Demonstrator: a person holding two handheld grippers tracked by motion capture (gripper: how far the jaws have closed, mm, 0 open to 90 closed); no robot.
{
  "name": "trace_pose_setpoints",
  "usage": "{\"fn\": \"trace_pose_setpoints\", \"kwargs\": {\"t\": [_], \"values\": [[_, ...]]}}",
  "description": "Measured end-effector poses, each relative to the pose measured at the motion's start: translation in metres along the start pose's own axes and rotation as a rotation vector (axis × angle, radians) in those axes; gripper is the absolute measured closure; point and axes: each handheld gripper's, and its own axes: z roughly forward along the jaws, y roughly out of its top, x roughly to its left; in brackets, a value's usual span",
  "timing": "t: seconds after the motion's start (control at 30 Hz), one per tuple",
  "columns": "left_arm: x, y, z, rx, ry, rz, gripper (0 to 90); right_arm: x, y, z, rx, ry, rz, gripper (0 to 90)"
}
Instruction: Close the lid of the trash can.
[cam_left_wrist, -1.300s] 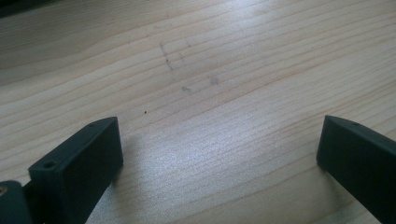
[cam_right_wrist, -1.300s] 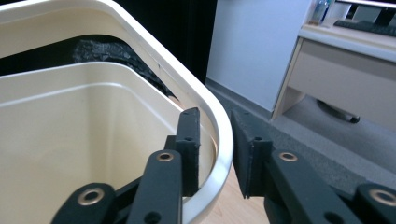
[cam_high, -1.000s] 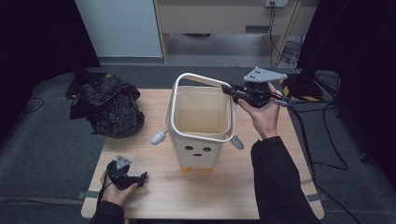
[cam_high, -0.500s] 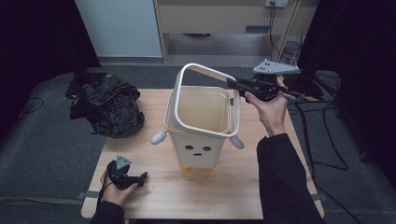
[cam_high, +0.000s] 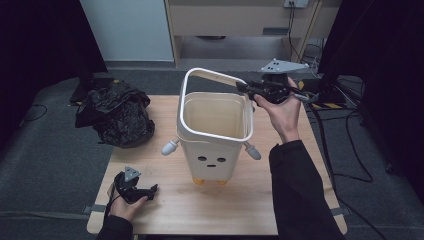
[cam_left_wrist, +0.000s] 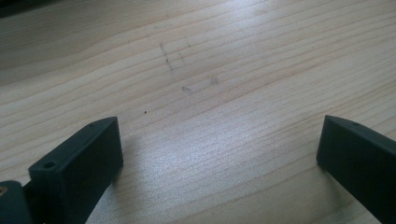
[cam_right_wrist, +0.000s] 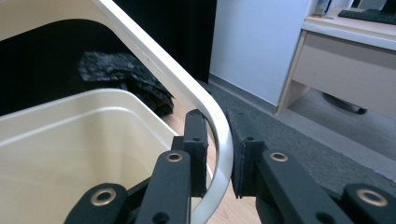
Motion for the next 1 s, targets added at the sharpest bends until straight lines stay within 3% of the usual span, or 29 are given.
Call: {"fn": "trace_pose_setpoints", "kwargs": {"t": [0.33, 0.67, 0.83, 0.97, 1.0], "values": [[0.0, 0.0, 0.0, 0.001, 0.0, 0.003, 0.0, 0.005, -0.003, 0.009, 0.013, -0.025, -0.015, 77.3], [0.0, 0.0, 0.0, 0.0, -0.002, 0.004, 0.0, 0.009, -0.009, 0.016, 0.068, -0.055, -0.023, 76.2], [0.0, 0.0, 0.0, 0.0, -0.002, 0.004, 0.0, 0.009, -0.01, 0.016, 0.054, -0.068, -0.024, 66.3], [0.0, 0.0, 0.0, 0.005, -0.002, 0.01, 0.0, 0.004, -0.017, 0.015, 0.017, -0.054, 0.016, 60.0], [0.0, 0.0, 0.0, 0.004, -0.001, 0.009, 0.0, 0.003, -0.019, 0.015, 0.014, -0.061, 0.005, 58.8]]}}
